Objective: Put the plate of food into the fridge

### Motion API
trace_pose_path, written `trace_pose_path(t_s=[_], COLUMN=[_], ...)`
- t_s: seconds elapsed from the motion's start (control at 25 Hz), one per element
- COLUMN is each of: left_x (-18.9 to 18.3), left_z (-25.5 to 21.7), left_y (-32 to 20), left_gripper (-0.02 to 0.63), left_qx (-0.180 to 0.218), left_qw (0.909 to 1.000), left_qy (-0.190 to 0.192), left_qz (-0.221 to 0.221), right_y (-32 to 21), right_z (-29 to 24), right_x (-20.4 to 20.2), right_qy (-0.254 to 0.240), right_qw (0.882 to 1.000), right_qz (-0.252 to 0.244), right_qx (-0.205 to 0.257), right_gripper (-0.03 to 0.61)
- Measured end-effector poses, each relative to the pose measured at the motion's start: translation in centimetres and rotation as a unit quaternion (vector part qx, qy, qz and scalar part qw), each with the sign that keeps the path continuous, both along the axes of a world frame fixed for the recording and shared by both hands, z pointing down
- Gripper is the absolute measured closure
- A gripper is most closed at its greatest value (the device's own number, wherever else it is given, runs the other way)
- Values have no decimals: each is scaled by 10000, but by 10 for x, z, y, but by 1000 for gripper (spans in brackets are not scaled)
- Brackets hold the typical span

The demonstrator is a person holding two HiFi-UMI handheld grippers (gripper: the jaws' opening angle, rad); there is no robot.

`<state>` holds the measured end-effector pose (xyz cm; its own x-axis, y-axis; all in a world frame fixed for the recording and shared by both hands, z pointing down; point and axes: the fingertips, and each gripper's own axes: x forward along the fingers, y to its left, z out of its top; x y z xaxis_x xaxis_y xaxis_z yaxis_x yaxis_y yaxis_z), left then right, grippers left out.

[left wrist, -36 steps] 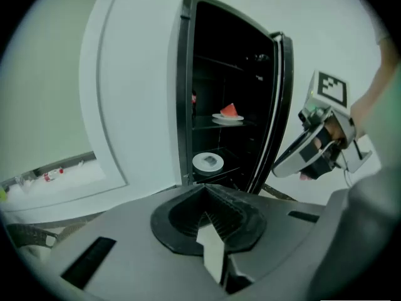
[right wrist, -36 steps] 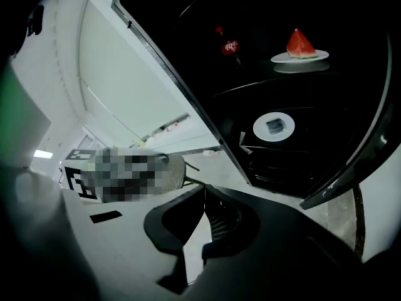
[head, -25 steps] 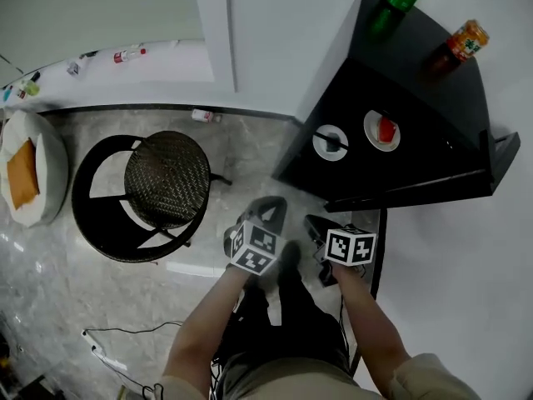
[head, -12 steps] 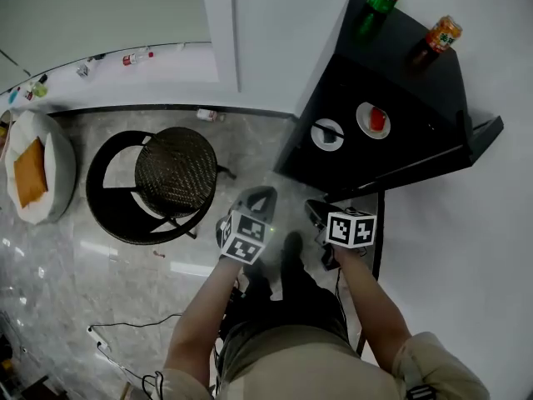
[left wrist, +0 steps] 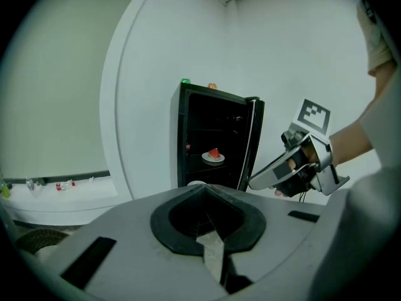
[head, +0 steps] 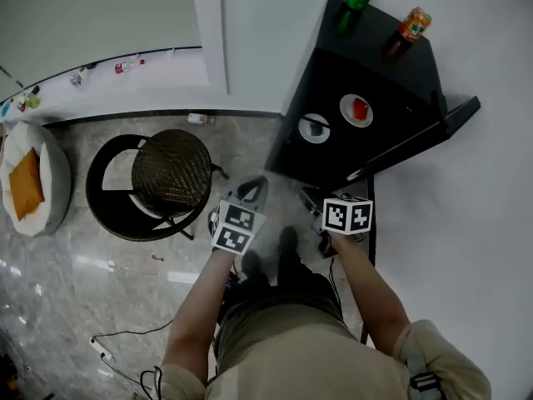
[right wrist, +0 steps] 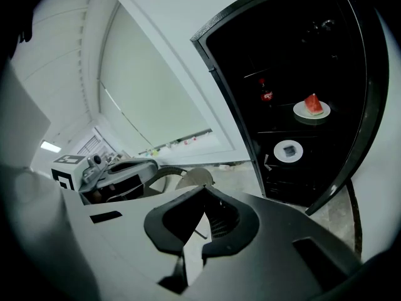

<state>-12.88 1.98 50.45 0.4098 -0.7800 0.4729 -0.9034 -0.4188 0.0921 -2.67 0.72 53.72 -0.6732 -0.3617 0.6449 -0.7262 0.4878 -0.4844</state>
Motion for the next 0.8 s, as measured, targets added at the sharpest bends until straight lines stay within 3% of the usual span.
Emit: trace_pose_path(t_s=[0.44, 0.8], left_x=[23, 45], left_z=[-18, -28], left_y=[5, 11], left_gripper=[604, 604], left_qx=[-76, 104], left_qw=[9980, 9957], left_qy=[196, 4], left_qz=[604, 924], right_y=[23, 43], right_z=[-26, -30], right_x=[16, 22], right_qy=[139, -16], right_qw=[9995, 9998], right_qz=[259, 159], right_qx=[106, 151], right_gripper=[557, 557])
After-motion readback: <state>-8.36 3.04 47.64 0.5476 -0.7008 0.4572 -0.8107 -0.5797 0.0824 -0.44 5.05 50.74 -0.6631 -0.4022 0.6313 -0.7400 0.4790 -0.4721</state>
